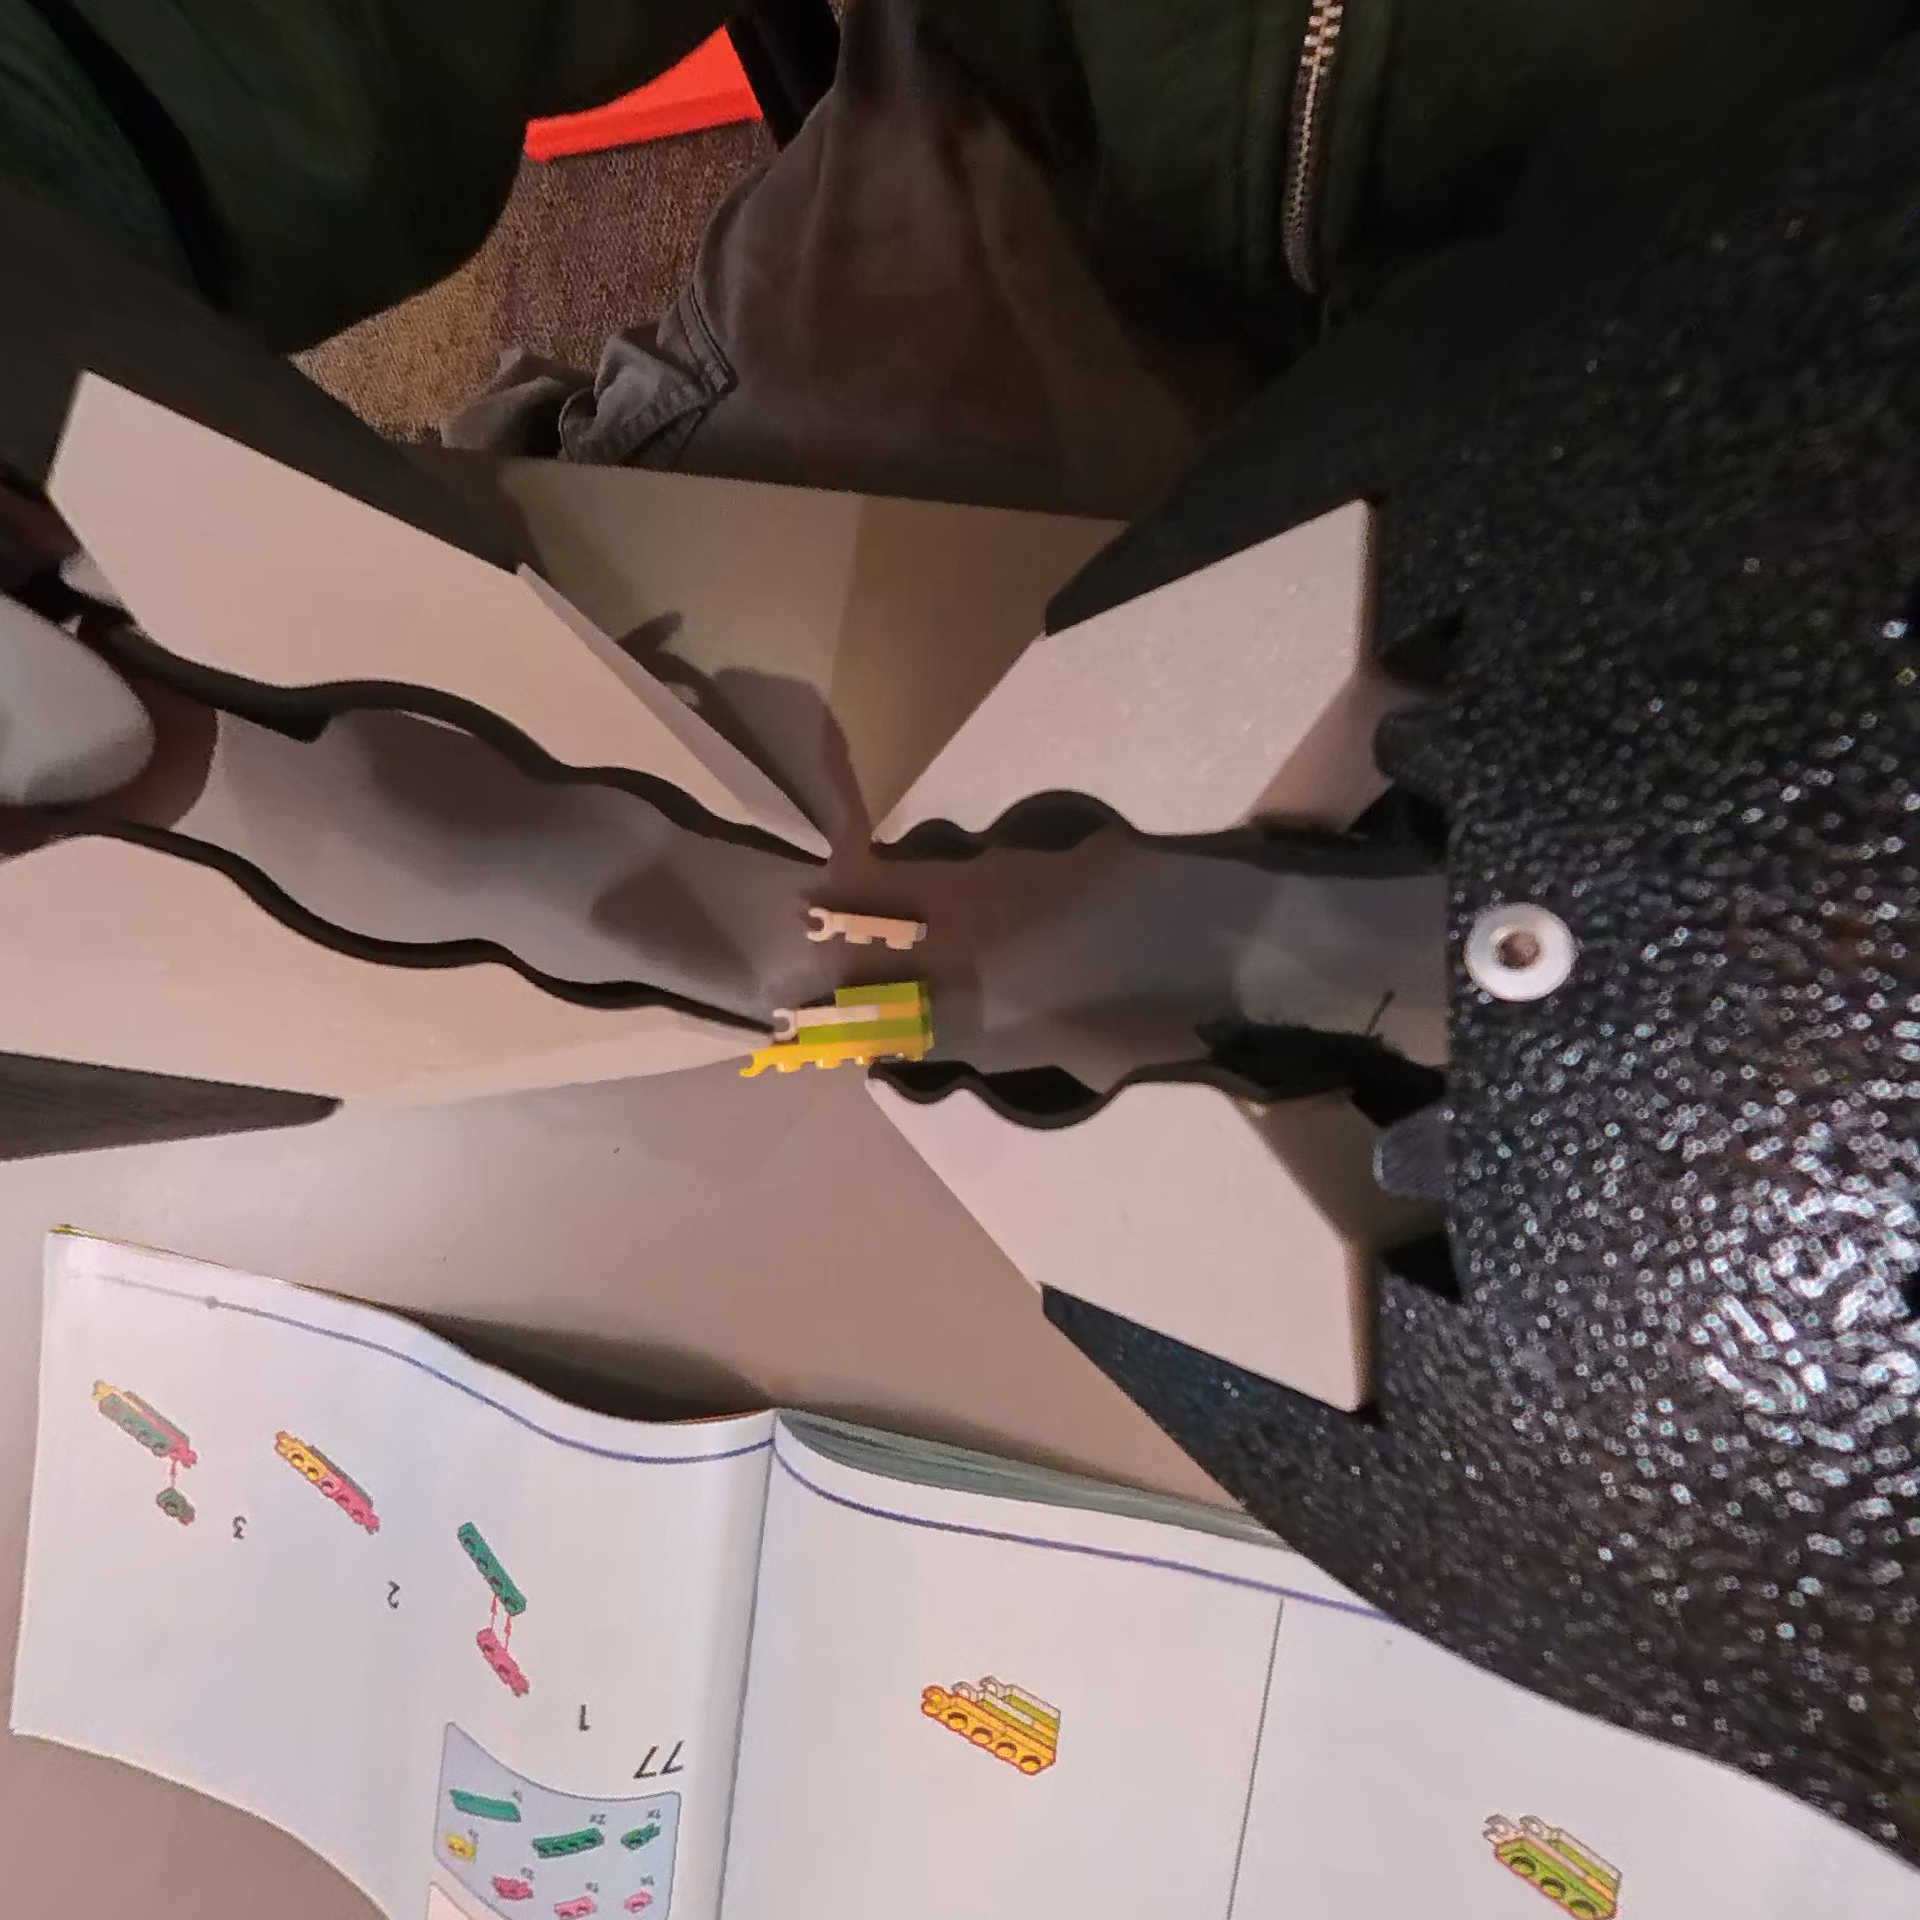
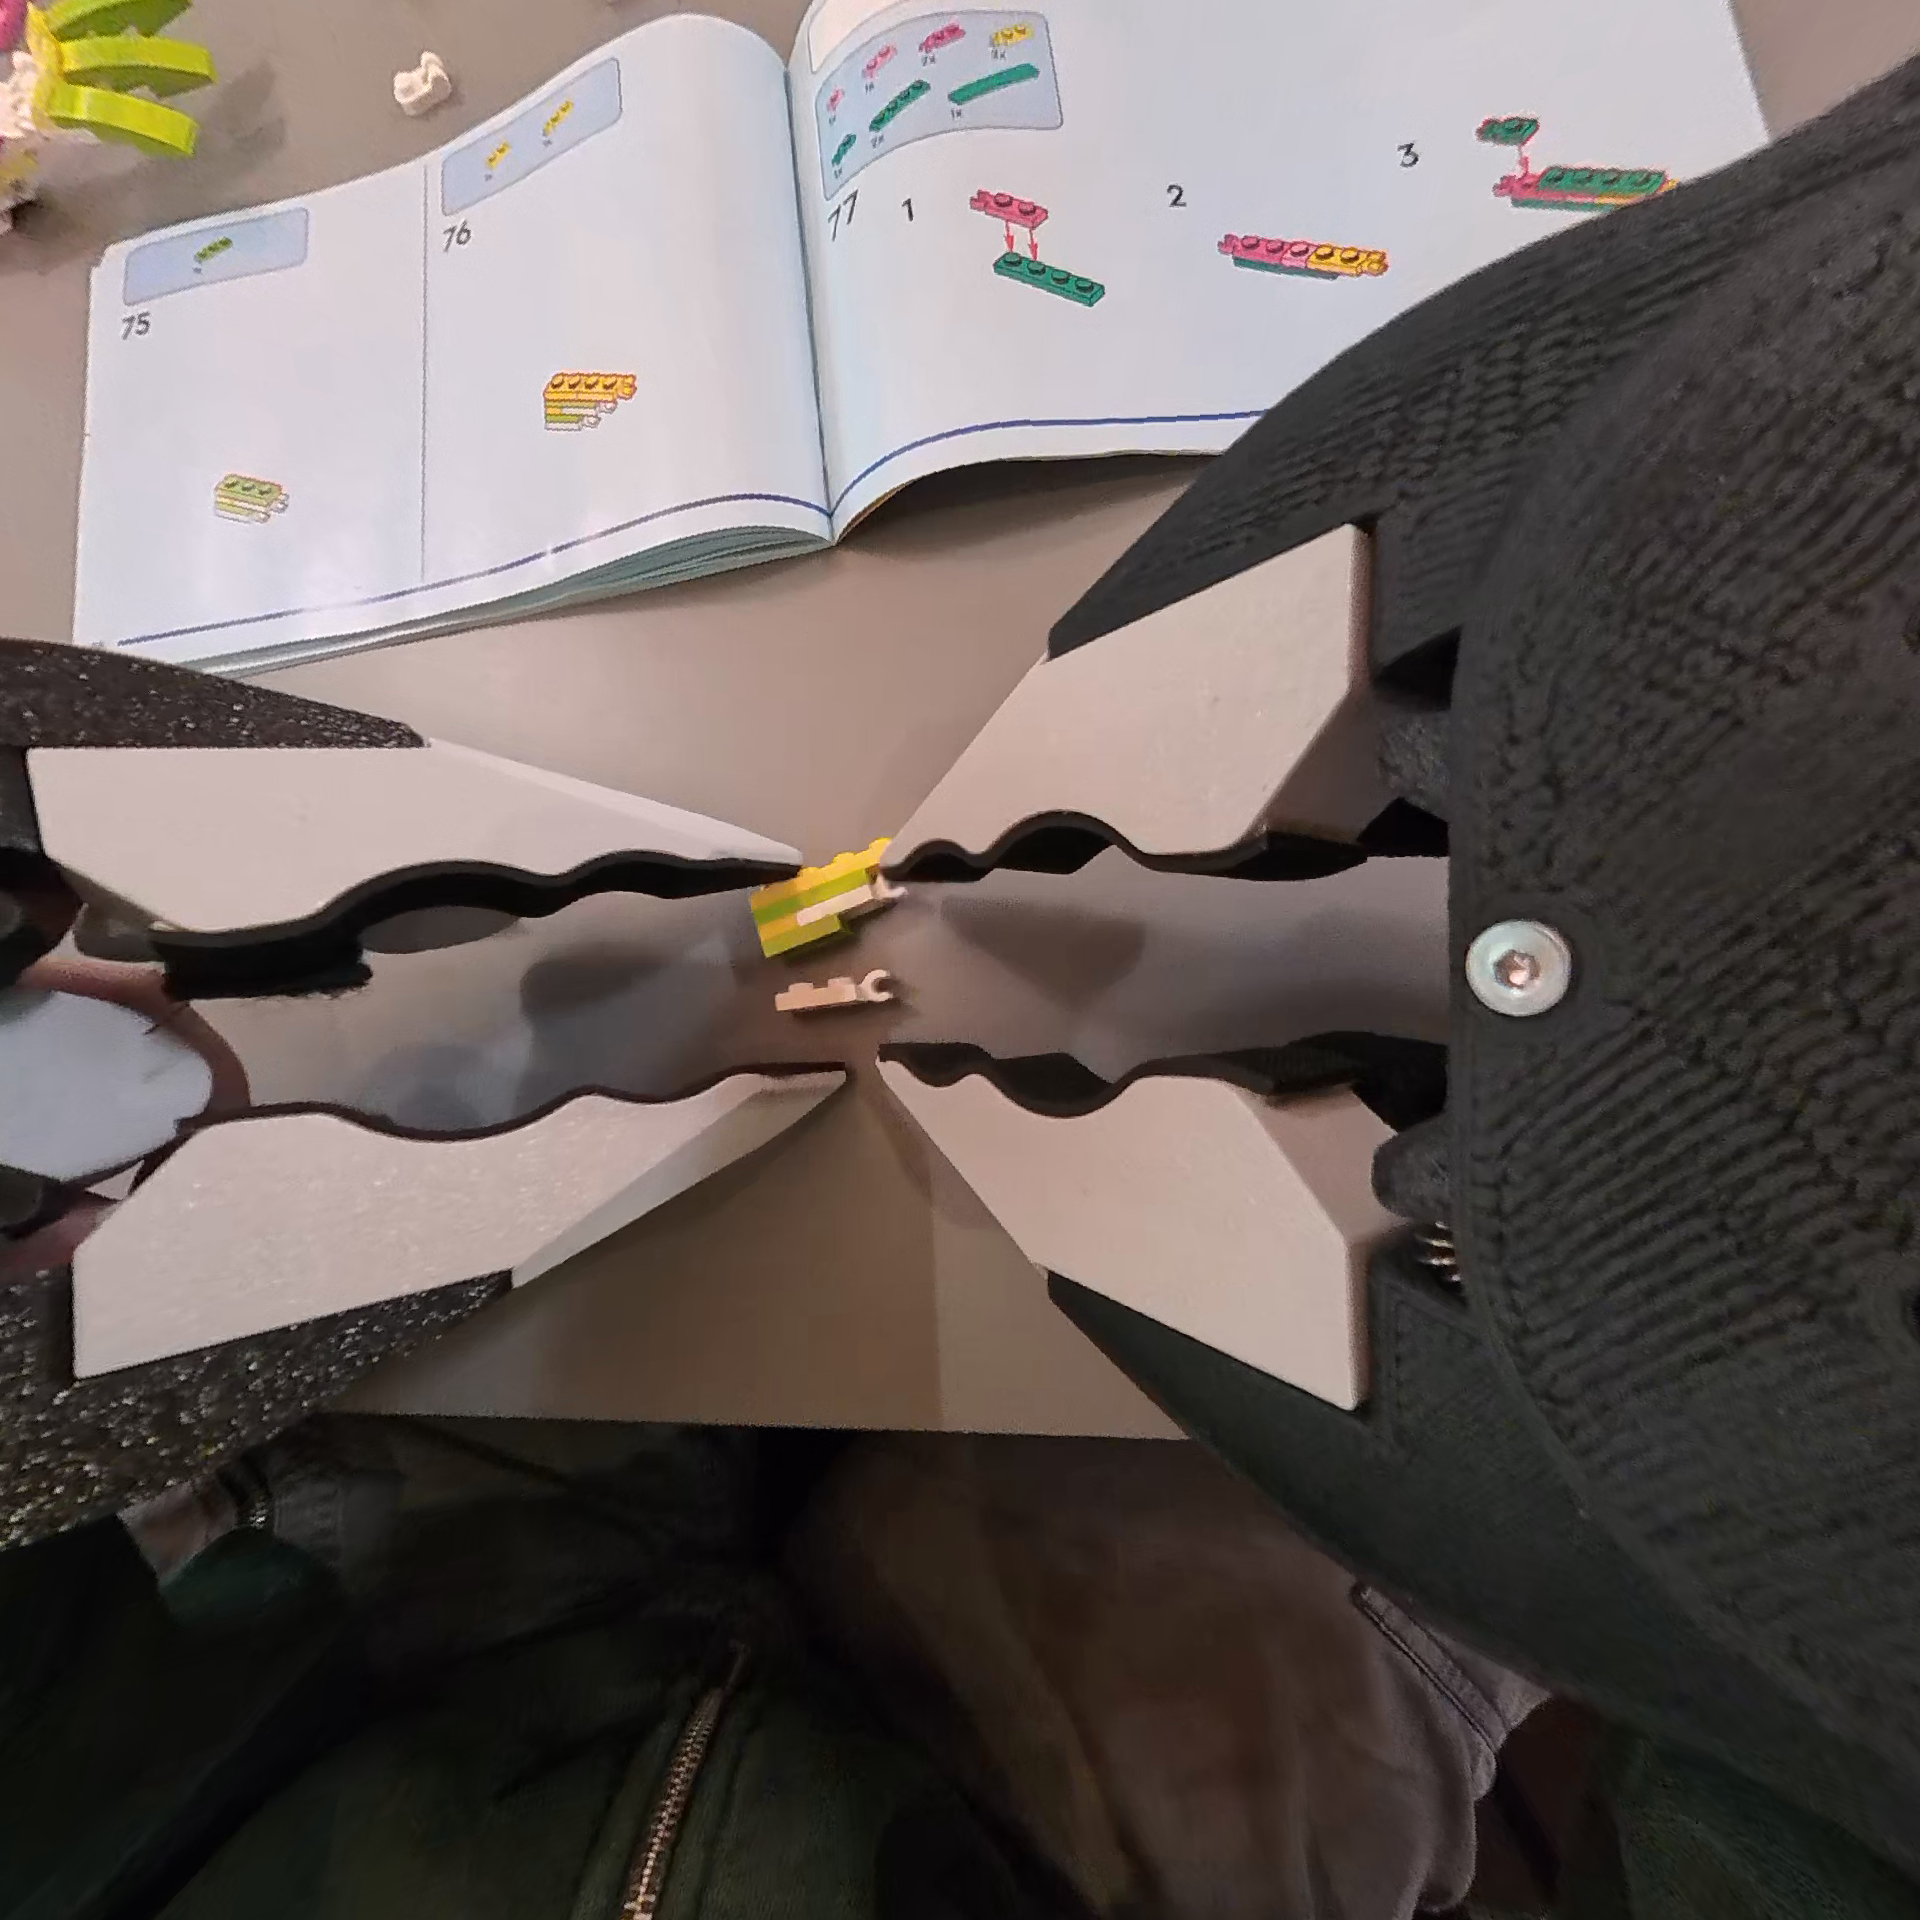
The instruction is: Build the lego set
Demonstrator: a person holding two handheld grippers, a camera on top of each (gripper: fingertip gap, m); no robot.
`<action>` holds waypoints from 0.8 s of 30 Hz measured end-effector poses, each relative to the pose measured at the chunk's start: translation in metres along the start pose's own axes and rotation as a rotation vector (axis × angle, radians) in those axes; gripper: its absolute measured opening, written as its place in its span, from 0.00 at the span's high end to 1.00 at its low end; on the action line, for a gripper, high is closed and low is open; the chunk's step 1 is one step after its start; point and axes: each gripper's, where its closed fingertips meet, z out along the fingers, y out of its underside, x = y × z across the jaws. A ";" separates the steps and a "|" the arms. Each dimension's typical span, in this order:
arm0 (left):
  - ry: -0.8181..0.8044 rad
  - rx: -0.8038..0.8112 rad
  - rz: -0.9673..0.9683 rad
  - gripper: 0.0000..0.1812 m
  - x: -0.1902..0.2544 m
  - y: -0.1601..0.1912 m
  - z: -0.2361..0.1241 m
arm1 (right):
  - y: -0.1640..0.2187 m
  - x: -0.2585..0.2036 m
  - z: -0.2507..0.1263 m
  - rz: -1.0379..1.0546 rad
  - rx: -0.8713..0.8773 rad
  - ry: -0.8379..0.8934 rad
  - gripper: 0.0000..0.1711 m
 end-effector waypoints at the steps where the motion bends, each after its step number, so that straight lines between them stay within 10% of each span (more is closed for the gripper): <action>1: 0.001 -0.003 0.002 0.80 0.000 0.000 0.000 | 0.000 0.001 0.000 0.000 0.002 0.006 0.82; 24: 0.011 0.004 0.005 0.82 -0.003 0.006 -0.006 | -0.005 0.009 0.012 -0.070 -0.008 -0.158 0.84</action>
